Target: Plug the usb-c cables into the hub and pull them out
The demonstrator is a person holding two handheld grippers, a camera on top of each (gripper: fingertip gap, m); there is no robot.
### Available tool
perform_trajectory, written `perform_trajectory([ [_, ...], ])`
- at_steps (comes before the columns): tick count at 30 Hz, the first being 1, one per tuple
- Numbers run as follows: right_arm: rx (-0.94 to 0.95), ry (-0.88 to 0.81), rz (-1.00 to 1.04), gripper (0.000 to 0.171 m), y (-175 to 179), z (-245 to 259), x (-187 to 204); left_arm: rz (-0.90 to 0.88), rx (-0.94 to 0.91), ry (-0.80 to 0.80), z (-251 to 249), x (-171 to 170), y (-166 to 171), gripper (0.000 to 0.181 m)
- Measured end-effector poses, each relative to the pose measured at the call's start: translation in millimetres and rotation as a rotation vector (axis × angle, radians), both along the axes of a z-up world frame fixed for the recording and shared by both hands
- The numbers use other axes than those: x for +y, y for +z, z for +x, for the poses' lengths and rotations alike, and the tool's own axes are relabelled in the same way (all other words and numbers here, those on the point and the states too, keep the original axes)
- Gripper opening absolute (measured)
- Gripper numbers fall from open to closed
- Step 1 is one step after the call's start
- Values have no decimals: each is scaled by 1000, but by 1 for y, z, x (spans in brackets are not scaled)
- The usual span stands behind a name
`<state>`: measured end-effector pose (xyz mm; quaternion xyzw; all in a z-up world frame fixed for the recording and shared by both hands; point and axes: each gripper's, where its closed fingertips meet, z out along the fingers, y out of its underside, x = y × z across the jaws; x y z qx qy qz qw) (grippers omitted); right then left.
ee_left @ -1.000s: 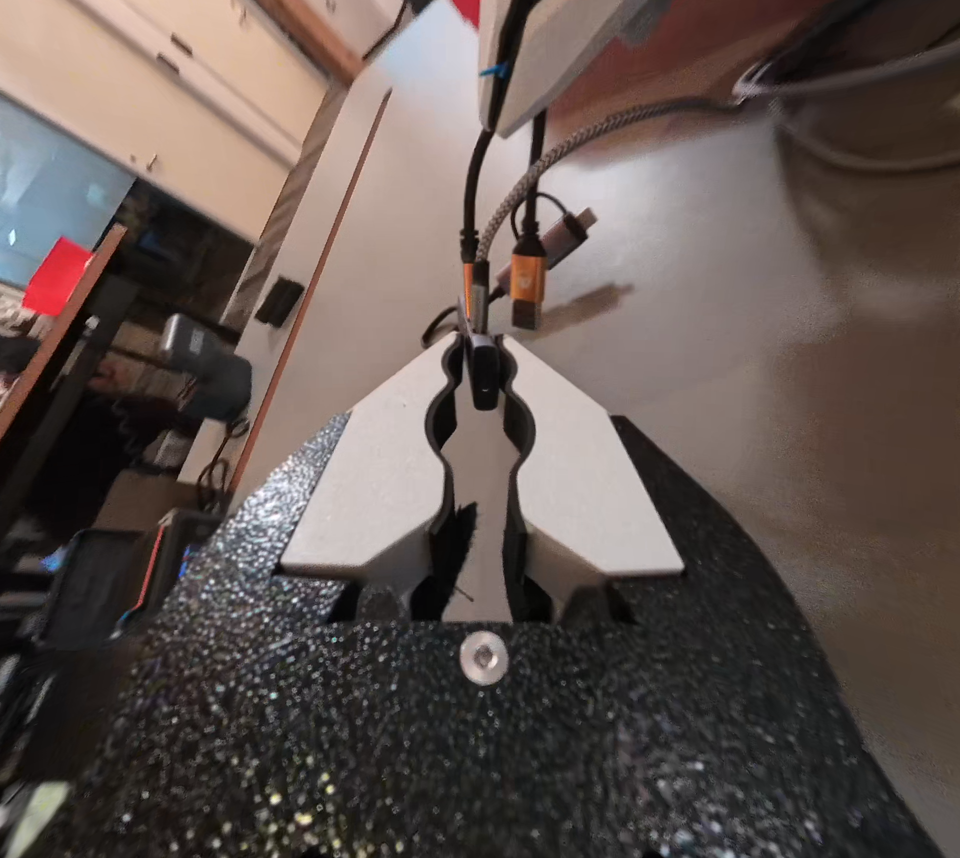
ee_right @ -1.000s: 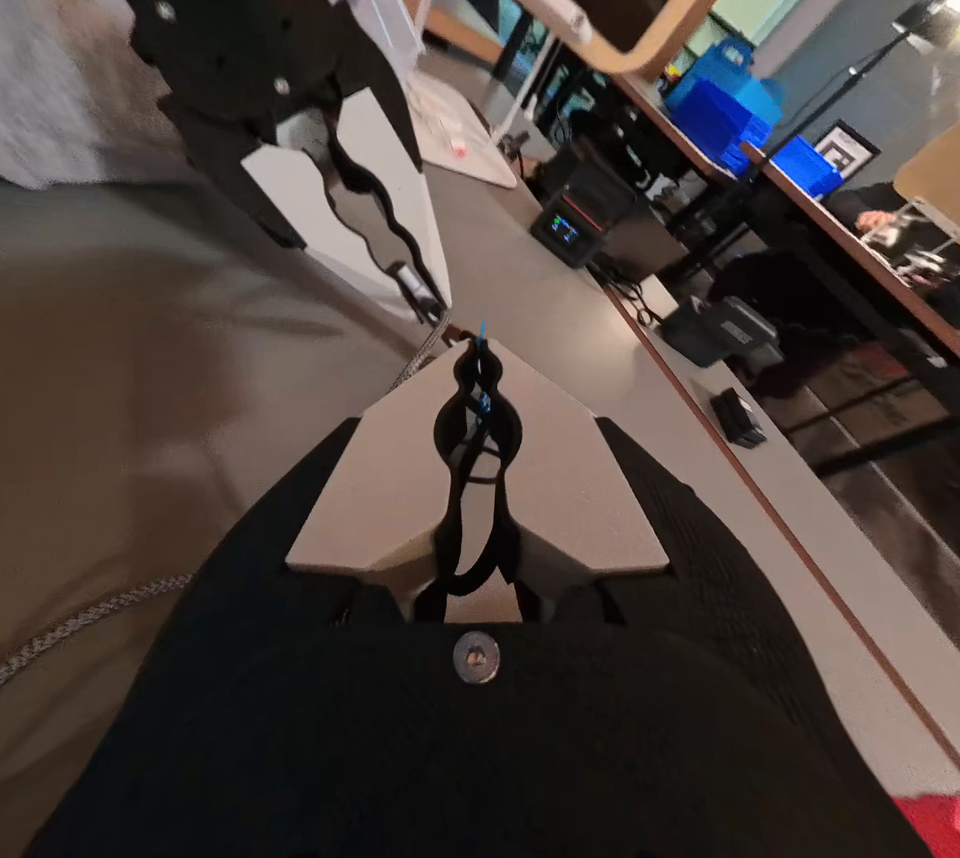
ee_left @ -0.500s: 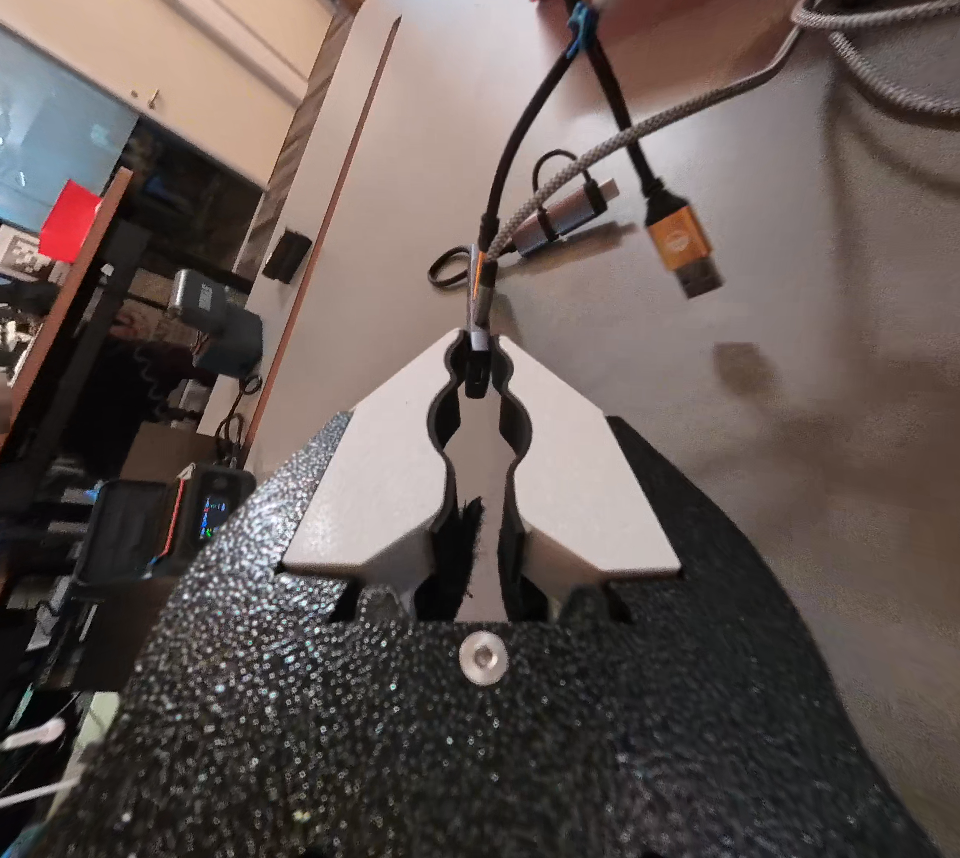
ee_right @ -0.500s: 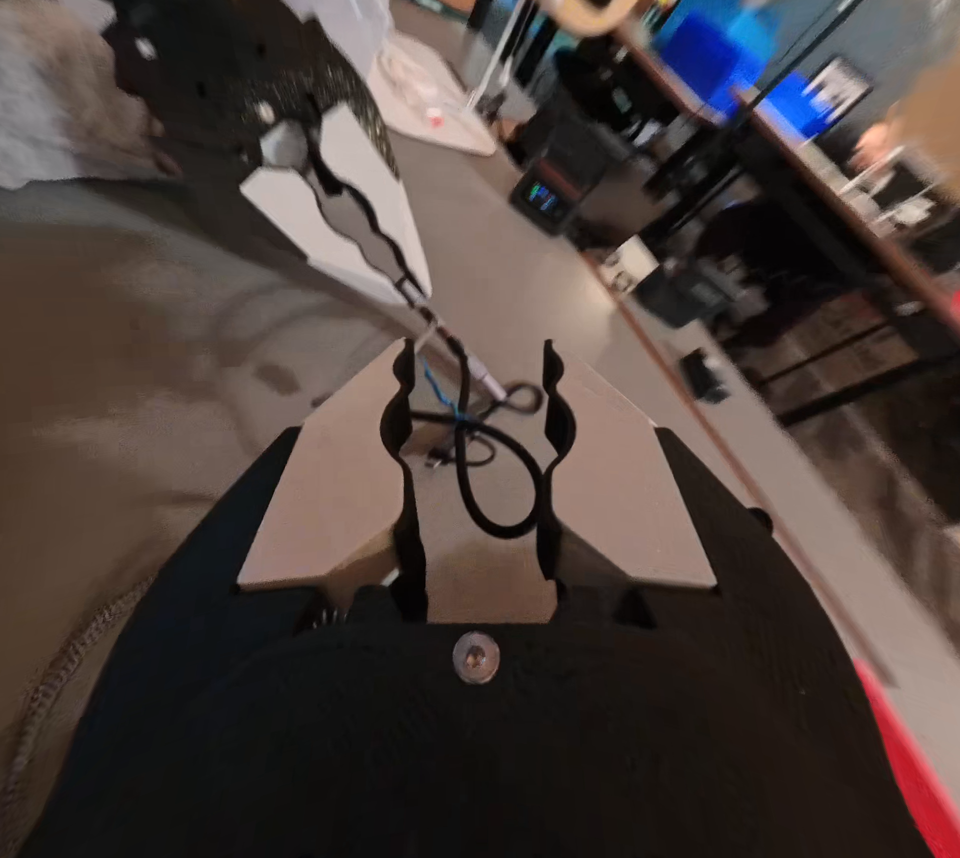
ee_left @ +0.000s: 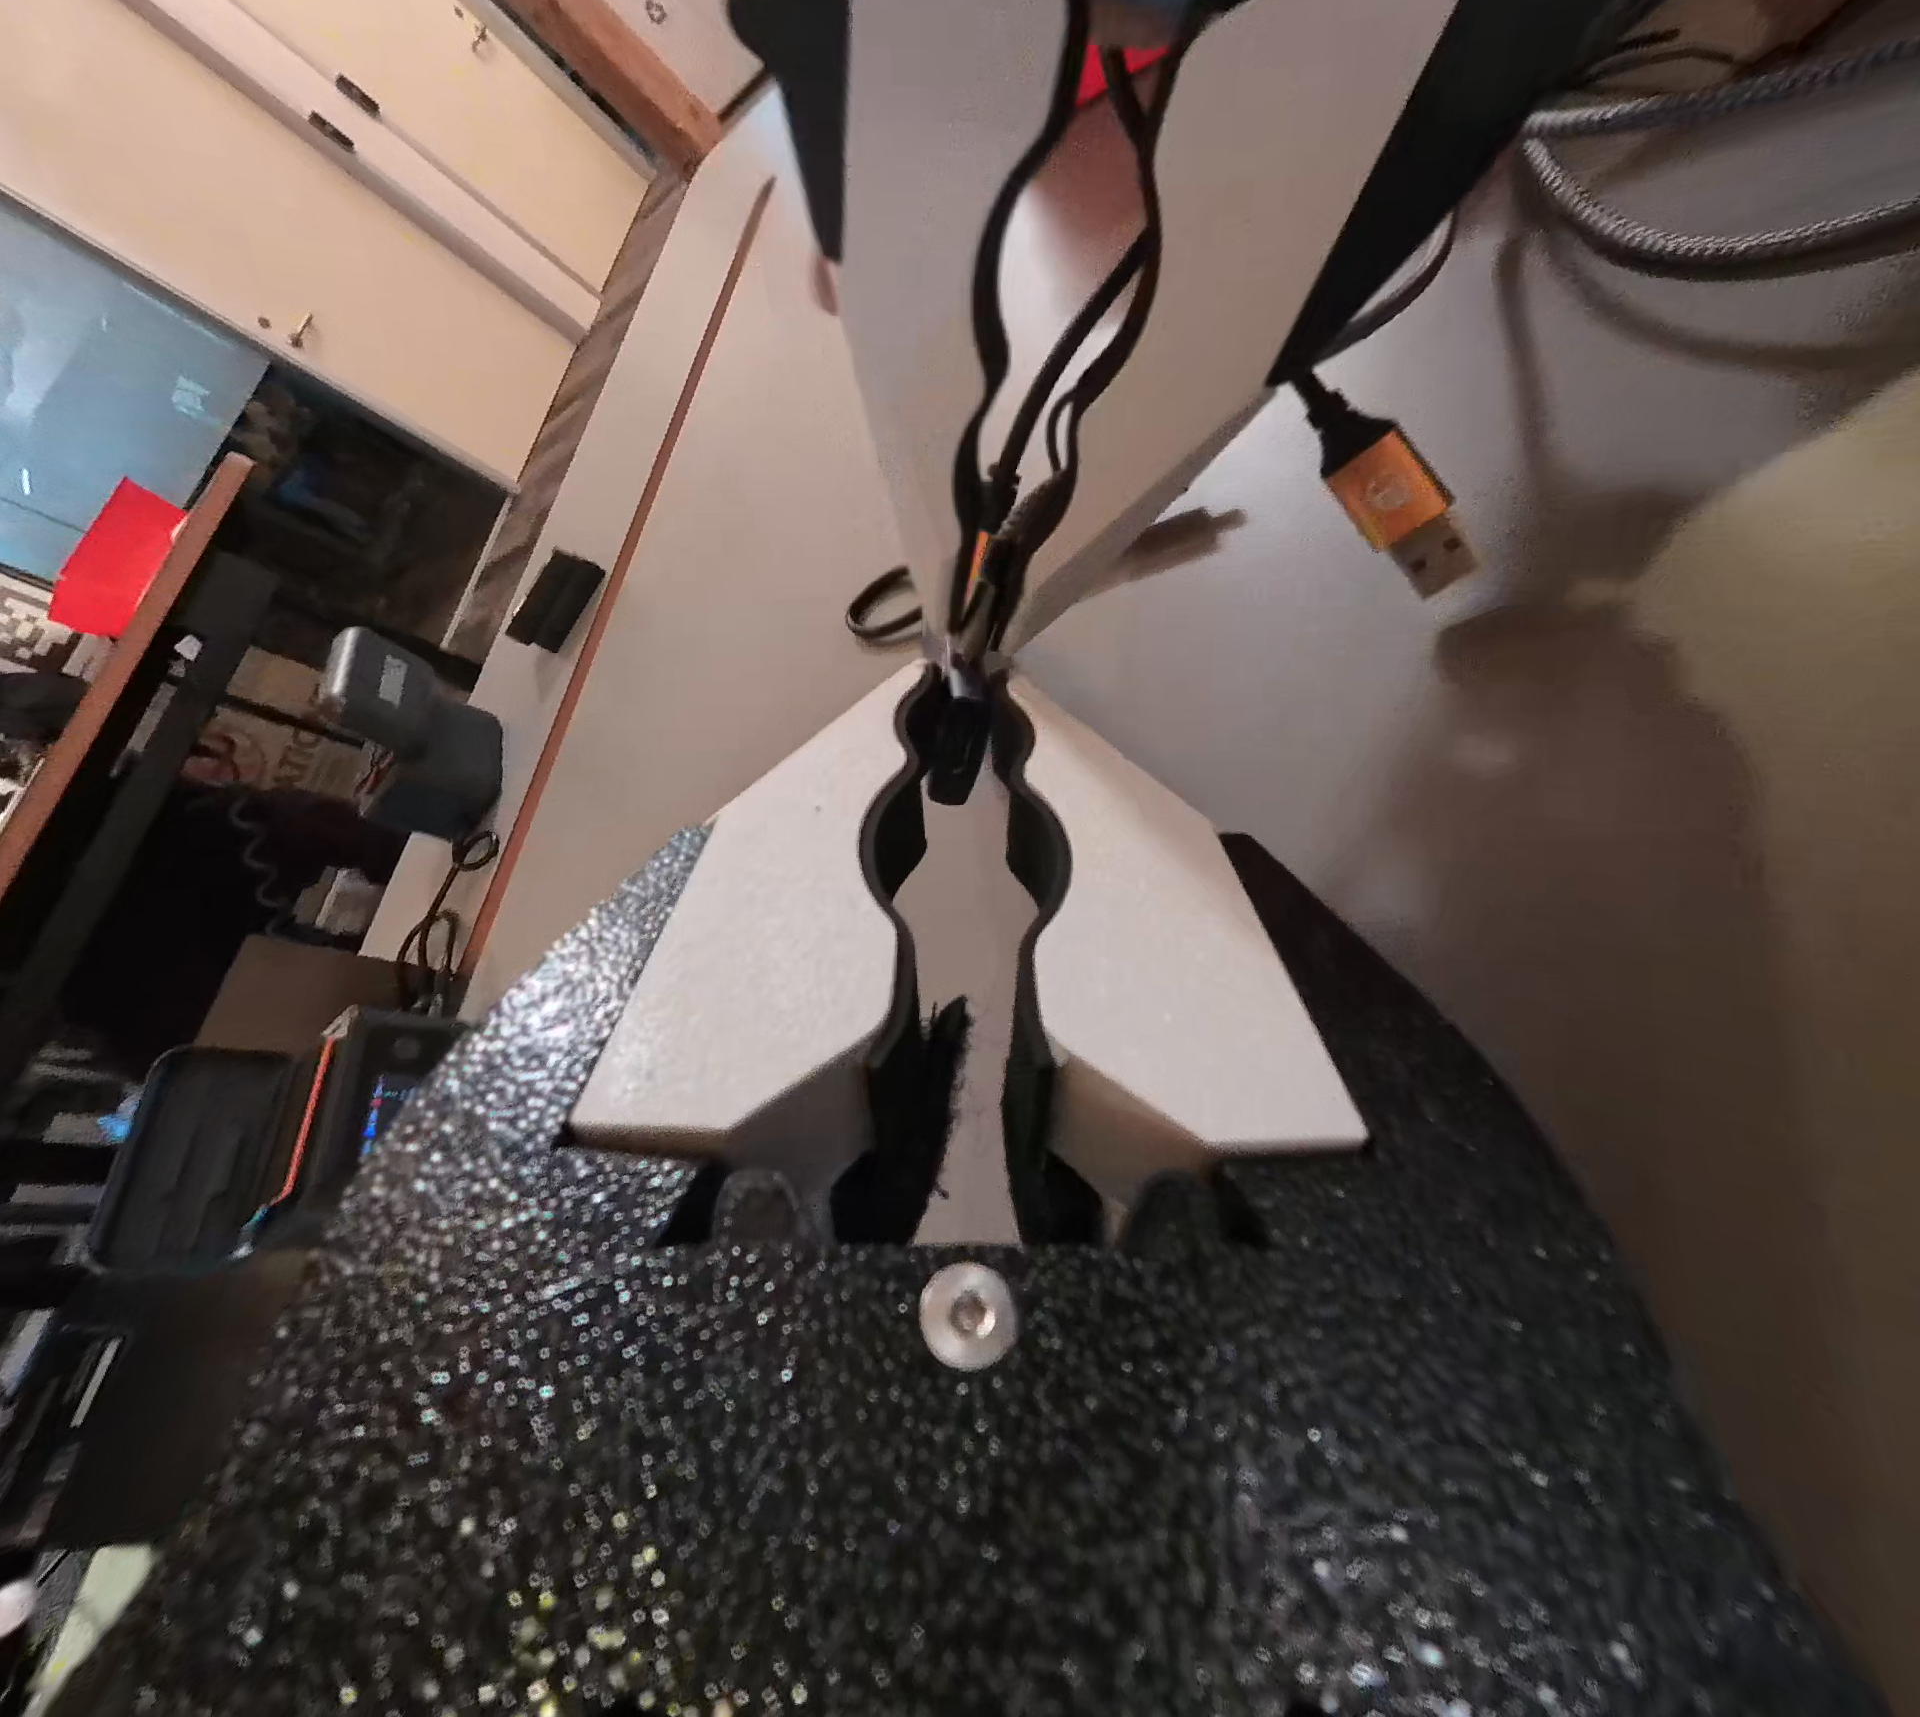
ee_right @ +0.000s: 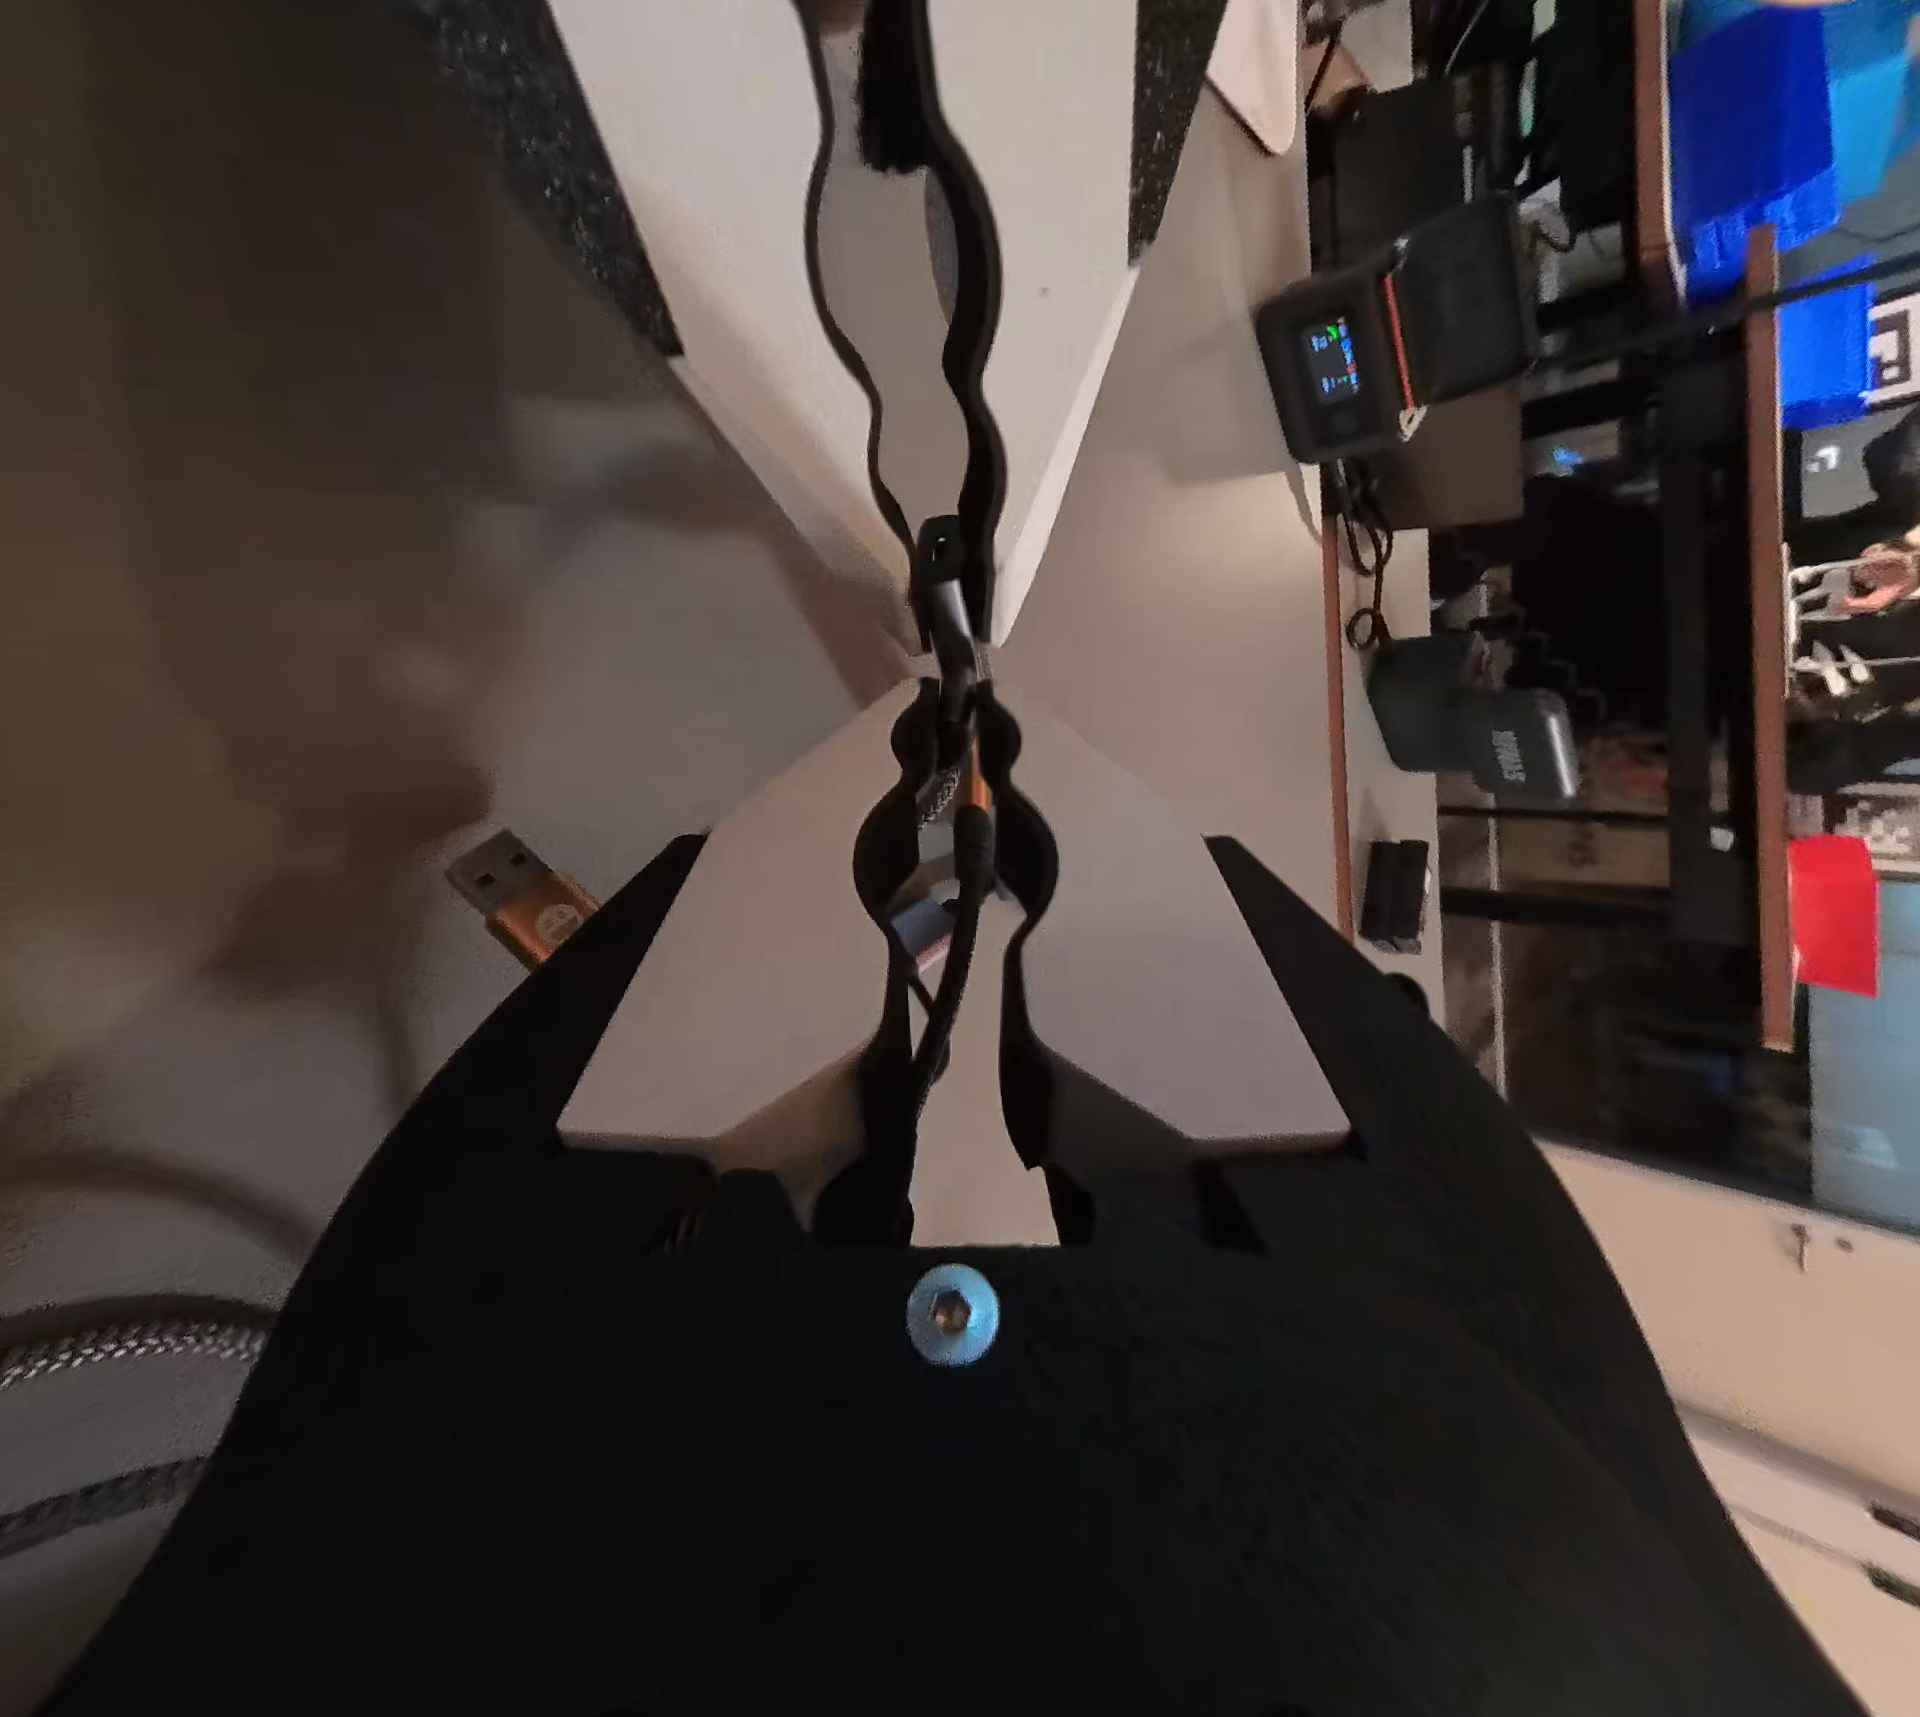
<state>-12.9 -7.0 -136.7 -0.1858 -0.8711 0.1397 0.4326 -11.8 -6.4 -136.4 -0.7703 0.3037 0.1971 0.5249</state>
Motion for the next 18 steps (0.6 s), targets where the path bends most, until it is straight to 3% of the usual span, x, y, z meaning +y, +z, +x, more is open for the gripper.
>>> perform_trajectory([
  [7,113,55,-160,5,10,15,-6,78,-292,-199,23,-8,15,9],
  [8,119,61,-174,5,10,17,-6,95,-277,-203,23,-8,17,13],
  [10,144,75,-190,4,11,21,-3,136,-187,-141,15,-4,19,44],
  [11,155,85,-201,4,12,22,-3,136,-138,-122,12,-3,16,50],
  [14,182,128,-257,4,16,28,-5,103,-126,-110,15,1,3,41],
  [18,184,179,-293,4,15,35,-11,122,-66,-148,27,3,2,11],
])
